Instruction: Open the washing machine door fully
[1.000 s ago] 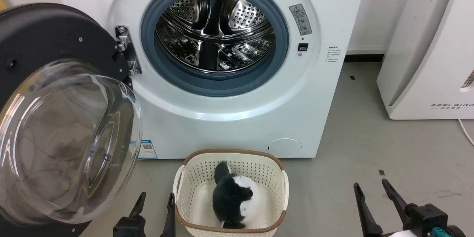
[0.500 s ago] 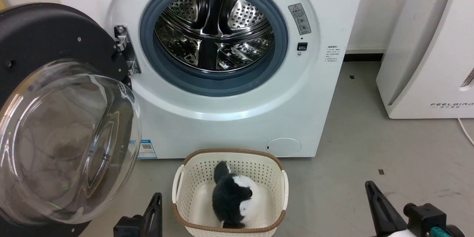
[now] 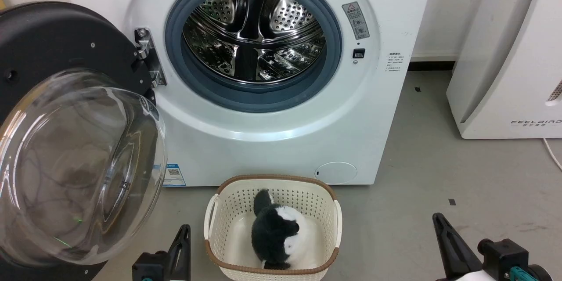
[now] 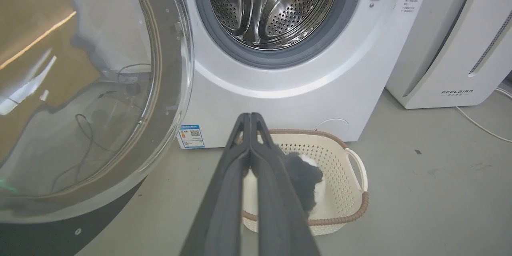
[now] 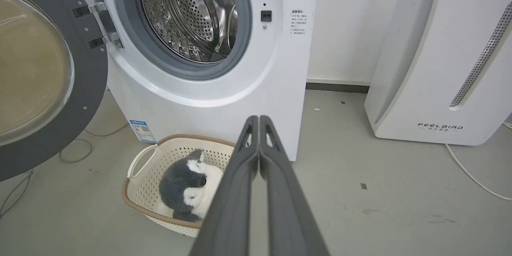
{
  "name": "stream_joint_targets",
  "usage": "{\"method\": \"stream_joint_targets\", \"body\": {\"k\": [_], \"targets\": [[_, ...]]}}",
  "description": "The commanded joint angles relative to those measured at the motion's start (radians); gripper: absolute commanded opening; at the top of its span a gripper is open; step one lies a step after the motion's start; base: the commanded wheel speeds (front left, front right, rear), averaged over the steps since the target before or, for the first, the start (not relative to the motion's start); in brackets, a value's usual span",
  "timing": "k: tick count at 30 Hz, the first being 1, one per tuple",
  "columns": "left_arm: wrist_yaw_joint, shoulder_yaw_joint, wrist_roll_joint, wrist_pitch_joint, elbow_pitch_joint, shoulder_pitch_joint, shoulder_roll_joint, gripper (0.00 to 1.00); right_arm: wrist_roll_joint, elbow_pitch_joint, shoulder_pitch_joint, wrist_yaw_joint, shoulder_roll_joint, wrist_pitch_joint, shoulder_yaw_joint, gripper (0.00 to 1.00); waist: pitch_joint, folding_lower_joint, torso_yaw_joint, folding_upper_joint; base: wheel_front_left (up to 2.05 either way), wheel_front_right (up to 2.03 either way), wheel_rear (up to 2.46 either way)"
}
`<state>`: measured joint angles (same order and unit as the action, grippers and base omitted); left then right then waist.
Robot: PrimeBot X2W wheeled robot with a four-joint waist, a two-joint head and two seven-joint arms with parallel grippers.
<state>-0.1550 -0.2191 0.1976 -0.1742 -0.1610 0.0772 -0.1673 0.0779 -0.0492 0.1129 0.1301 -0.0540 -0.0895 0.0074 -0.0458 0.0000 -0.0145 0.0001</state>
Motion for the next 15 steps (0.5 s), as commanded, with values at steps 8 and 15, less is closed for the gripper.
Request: {"method": "stream_joint_targets", "body": {"k": [8, 15], "targets": [[0.014, 0.020, -0.023, 0.017, 0.019, -0.017, 0.013, 0.00, -0.013, 0.010, -0.020, 0.000, 0.001, 0.010, -0.001, 0.00, 0.003, 0.0000, 0.001, -0.0001, 0.00, 0.00, 0.00], [0.024, 0.034, -0.035, 0.028, 0.029, -0.021, 0.020, 0.00, -0.018, 0.013, -0.027, 0.000, 0.001, 0.015, -0.001, 0.00, 0.007, 0.0000, 0.002, -0.0001, 0.00, 0.00, 0.00]]}}
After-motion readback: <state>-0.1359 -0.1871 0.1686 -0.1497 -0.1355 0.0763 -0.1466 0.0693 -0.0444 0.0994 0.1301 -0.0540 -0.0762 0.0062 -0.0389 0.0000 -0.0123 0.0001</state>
